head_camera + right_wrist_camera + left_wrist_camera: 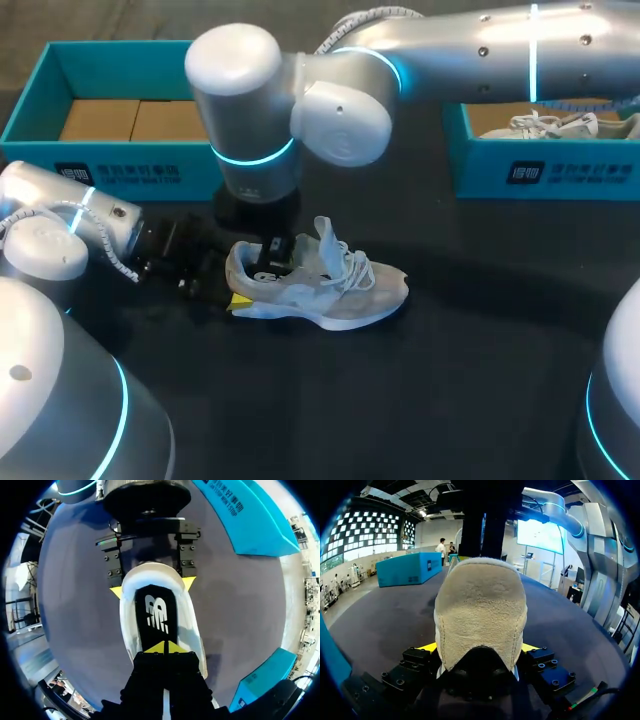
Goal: Take the shoe out of the shoebox, open the shoe tongue, remove and reinsert the insole, then place the shoe into the shoebox
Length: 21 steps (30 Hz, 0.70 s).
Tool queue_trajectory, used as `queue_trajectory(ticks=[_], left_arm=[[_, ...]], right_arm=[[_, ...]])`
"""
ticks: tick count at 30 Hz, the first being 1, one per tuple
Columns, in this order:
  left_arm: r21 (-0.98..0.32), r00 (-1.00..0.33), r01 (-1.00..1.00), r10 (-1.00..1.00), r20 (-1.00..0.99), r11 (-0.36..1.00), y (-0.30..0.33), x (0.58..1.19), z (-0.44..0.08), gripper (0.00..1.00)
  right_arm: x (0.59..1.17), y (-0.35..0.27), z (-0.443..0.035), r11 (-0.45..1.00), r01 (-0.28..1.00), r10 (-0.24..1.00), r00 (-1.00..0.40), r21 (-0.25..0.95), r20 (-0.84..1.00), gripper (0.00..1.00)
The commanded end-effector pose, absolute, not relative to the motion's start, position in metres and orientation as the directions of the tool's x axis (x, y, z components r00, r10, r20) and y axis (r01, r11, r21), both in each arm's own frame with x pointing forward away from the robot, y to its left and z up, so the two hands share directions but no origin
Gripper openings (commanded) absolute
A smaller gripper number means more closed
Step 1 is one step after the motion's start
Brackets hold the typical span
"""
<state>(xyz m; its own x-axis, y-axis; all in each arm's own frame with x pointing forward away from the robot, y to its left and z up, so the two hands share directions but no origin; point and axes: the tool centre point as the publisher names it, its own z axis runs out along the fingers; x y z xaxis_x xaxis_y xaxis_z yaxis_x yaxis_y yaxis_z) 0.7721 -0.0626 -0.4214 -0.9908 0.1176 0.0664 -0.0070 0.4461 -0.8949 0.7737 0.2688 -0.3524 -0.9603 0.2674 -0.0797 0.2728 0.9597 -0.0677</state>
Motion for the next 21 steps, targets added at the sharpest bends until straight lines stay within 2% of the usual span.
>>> queue_trajectory(ticks=[1, 13, 21], left_arm=[[-0.895, -0.991, -0.007, 0.118, 0.066, 0.446, -0.063, 0.773, -0.423, 0.00], [-0.895, -0.991, -0.007, 0.118, 0.066, 0.446, -0.063, 0.773, -0.423, 0.00], [-0.895, -0.991, -0.007, 0.118, 0.066, 0.446, -0.063, 0.773, -0.423, 0.00]], right_arm=[[0.772, 0.266, -0.362, 0.959, 0.276, 0.271, -0.960, -0.071, -0.069, 0.00], [0.760, 0.256, -0.365, 0.948, 0.304, 0.302, -0.952, -0.091, -0.039, 0.00], [0.774, 0.255, -0.367, 0.946, 0.312, 0.311, -0.950, -0.085, -0.032, 0.00]])
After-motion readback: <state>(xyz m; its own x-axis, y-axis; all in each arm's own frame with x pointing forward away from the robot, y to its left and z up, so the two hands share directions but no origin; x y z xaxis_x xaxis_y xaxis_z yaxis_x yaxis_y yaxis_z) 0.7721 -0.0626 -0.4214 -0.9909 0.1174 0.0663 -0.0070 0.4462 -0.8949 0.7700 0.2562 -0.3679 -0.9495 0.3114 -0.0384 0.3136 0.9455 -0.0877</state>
